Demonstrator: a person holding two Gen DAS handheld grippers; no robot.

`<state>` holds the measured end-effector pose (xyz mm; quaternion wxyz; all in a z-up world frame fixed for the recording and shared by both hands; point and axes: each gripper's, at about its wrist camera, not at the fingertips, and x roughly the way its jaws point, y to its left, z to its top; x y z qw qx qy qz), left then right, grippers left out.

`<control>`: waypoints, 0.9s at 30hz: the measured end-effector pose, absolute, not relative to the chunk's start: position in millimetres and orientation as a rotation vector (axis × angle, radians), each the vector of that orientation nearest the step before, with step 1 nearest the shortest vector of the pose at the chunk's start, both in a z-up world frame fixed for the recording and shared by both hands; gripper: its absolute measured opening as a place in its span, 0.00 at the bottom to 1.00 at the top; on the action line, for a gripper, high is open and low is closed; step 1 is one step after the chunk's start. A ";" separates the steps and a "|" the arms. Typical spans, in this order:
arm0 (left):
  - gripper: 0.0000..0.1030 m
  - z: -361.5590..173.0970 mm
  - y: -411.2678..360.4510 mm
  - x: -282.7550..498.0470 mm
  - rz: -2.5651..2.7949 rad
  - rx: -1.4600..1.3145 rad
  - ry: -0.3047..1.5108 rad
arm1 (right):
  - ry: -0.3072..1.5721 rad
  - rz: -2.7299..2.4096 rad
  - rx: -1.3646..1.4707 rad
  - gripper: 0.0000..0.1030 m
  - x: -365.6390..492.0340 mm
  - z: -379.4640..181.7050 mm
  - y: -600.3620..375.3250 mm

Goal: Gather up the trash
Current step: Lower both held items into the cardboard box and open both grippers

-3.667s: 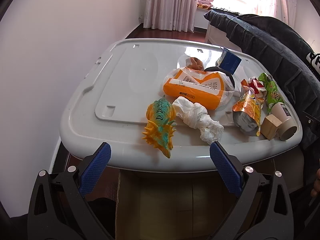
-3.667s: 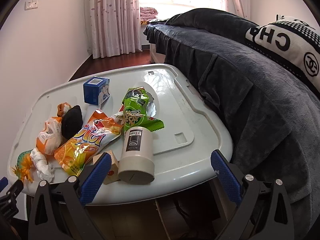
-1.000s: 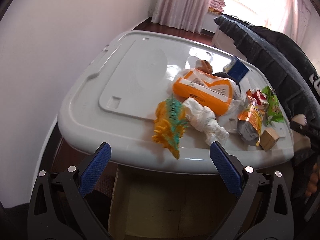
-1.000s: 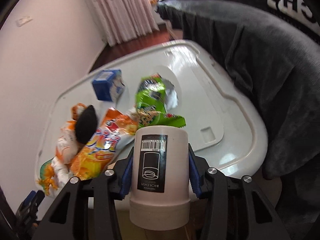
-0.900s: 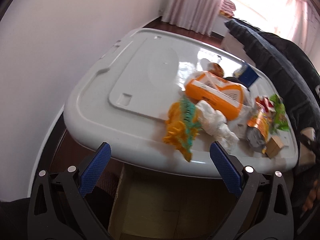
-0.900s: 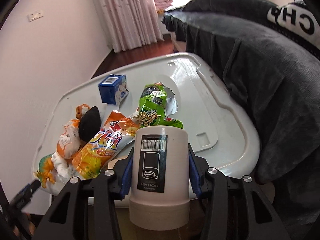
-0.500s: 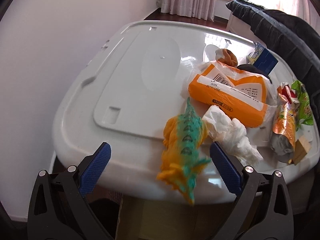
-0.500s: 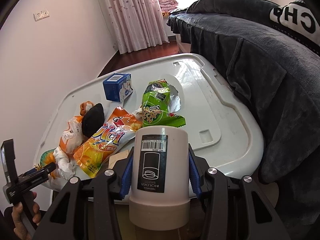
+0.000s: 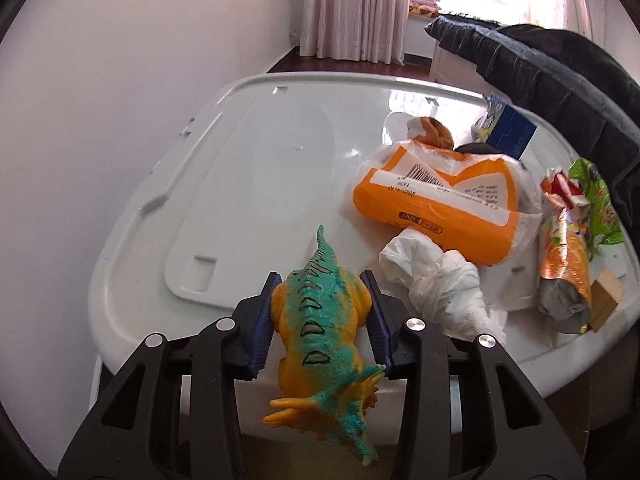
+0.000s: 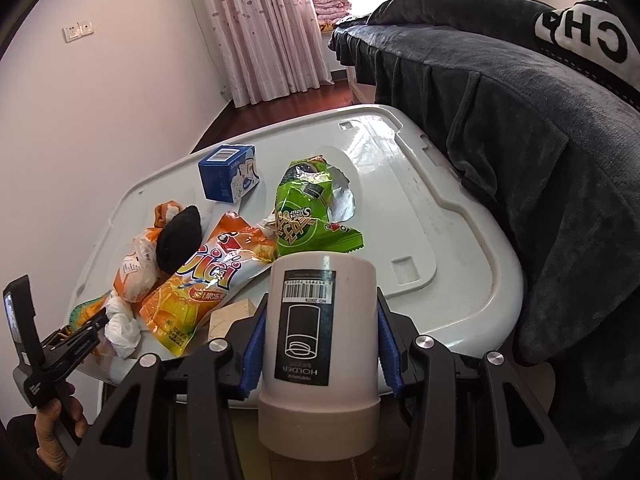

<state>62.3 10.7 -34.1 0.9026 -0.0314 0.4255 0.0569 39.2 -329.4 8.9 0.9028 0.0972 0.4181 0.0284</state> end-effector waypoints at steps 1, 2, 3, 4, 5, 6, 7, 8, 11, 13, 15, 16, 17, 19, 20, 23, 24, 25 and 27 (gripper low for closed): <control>0.39 -28.2 11.8 56.4 0.113 -0.075 0.872 | 0.859 0.063 0.194 0.45 38.0 10.0 -328.1; 0.39 -23.9 12.9 51.7 0.115 -0.077 0.866 | 0.854 0.071 0.185 0.45 36.3 11.4 -326.4; 0.39 -15.5 12.7 44.2 0.115 -0.079 0.854 | 0.847 0.078 0.176 0.45 34.1 13.4 -324.4; 0.39 -8.0 11.8 37.2 0.112 -0.084 0.845 | 0.837 0.090 0.162 0.45 30.2 16.6 -320.9; 0.39 0.7 10.0 28.6 0.107 -0.087 0.833 | 0.827 0.103 0.153 0.45 26.0 20.0 -317.6; 0.39 7.2 10.8 20.2 0.100 -0.087 0.822 | 0.819 0.114 0.150 0.45 22.2 22.8 -314.8; 0.39 14.6 8.5 10.4 0.096 -0.084 0.810 | 0.811 0.133 0.146 0.45 14.6 26.5 -310.6; 0.39 19.7 6.8 3.0 0.090 -0.084 0.800 | 0.808 0.146 0.144 0.45 8.7 28.7 -307.5; 0.39 35.9 -1.3 -29.2 0.060 -0.085 0.776 | 0.814 0.190 0.146 0.45 -12.7 34.3 -297.1; 0.39 38.5 -5.3 -42.2 0.040 -0.093 0.785 | 0.822 0.213 0.149 0.45 -23.7 36.5 -290.4; 0.39 36.0 -10.8 -56.5 0.017 -0.093 0.808 | 0.834 0.251 0.148 0.45 -39.3 38.6 -281.7; 0.39 34.0 -10.7 -62.6 0.008 -0.091 0.820 | 0.838 0.264 0.144 0.45 -45.9 39.2 -277.6; 0.39 30.9 -11.8 -68.2 -0.004 -0.093 0.838 | 0.846 0.280 0.136 0.45 -53.6 39.1 -272.5; 0.39 24.4 -15.2 -77.8 -0.020 -0.089 0.872 | 0.865 0.308 0.129 0.45 -68.4 36.1 -262.9; 0.39 17.5 -18.3 -83.6 -0.031 -0.086 0.901 | 0.875 0.318 0.125 0.45 -74.0 33.6 -259.6; 0.39 -8.4 -27.9 -91.9 -0.059 -0.074 0.989 | 0.934 0.344 0.080 0.45 -92.4 12.8 -243.7; 0.39 -17.9 -33.0 -94.1 -0.066 -0.070 1.019 | 0.958 0.349 0.070 0.45 -95.1 4.6 -240.5; 0.39 -28.6 -35.9 -95.9 -0.074 -0.068 1.055 | 0.987 0.350 0.063 0.45 -97.9 -5.7 -237.3; 0.39 -46.2 -39.2 -97.0 -0.078 -0.056 1.108 | 1.026 0.347 0.056 0.45 -100.6 -21.4 -234.0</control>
